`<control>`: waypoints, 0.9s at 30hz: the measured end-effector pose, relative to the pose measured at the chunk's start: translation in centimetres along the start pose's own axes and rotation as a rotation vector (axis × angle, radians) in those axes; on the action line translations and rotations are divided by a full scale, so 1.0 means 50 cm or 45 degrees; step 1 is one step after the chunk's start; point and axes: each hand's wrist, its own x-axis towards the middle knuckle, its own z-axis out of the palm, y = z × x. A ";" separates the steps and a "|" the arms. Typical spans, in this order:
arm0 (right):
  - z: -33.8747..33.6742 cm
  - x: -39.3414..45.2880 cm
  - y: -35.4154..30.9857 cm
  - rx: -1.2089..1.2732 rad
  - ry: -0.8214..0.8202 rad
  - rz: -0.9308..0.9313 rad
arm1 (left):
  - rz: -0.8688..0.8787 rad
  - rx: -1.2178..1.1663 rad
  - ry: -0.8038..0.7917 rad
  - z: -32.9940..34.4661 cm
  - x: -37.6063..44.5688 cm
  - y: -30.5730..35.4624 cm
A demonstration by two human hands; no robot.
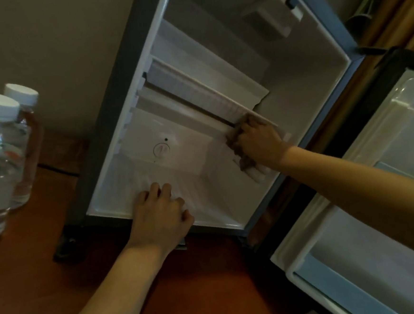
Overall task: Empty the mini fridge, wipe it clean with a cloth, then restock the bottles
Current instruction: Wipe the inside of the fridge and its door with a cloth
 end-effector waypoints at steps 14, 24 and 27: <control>-0.064 -0.193 0.057 0.245 0.075 0.005 | -0.007 -0.003 -0.071 -0.020 -0.011 0.002; -0.050 -0.047 0.015 0.016 -0.164 0.022 | -0.006 -0.047 -0.003 -0.003 -0.006 0.000; -0.044 -0.018 0.004 -0.076 -0.103 0.010 | -0.003 -0.026 0.035 0.004 -0.001 -0.002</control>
